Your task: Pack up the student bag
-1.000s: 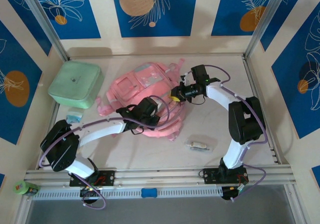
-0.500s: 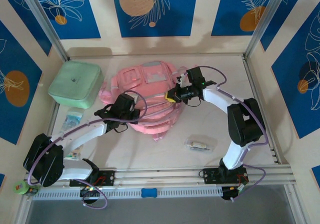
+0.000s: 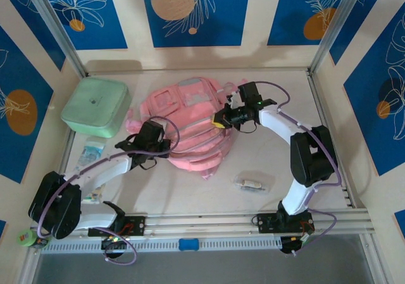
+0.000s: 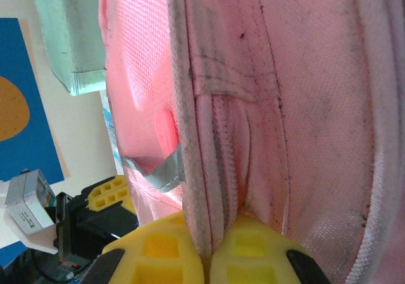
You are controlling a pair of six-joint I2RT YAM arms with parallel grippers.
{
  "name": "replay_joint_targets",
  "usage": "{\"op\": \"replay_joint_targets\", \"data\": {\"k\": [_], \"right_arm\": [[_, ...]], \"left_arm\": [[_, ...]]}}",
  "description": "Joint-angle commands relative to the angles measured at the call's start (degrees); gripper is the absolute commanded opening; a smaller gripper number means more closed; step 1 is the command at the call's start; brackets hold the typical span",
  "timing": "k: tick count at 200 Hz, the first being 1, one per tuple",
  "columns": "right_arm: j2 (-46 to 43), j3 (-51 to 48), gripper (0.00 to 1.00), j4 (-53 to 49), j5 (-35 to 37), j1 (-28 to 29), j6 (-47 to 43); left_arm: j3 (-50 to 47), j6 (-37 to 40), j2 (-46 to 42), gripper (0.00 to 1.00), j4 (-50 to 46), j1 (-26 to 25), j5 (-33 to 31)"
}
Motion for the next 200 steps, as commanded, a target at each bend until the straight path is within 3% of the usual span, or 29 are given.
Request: {"op": "replay_joint_targets", "data": {"k": [1, 15, 34, 66, 106, 130, 164, 200], "right_arm": [[-3.1, -0.3, 0.26, -2.9, 0.6, -0.4, -1.6], [-6.7, -1.7, 0.43, -6.5, 3.7, -0.8, -3.5], [-12.8, -5.2, 0.59, -11.2, 9.7, -0.9, -5.4], [-22.4, -12.4, 0.85, -20.1, 20.1, -1.3, -3.9], [-34.0, -21.1, 0.97, -28.3, 29.7, -1.2, 2.3], [-38.5, -26.4, 0.99, -29.5, 31.6, -5.3, 4.3], [-41.7, -31.5, 0.99, -28.9, 30.4, -9.2, 5.8], [-42.3, -36.4, 0.99, -25.8, 27.0, -13.1, 5.2]], "left_arm": [[1.7, -1.6, 0.8, 0.08, -3.4, 0.9, 3.1], [1.2, -3.0, -1.2, 0.27, -4.0, 0.1, 4.6], [-0.8, -6.9, -5.1, 0.42, -3.4, -1.5, 5.7], [-4.2, -18.9, -10.5, 0.52, -3.3, -8.1, 5.4], [-5.1, -32.5, -10.4, 0.59, 3.0, -23.3, 0.5], [-2.7, -36.6, -5.9, 0.63, 6.4, -30.3, -2.0], [1.7, -40.6, 2.7, 0.64, 13.2, -35.2, 0.9], [7.7, -44.3, 11.6, 0.65, 16.7, -40.0, -0.6]]}}
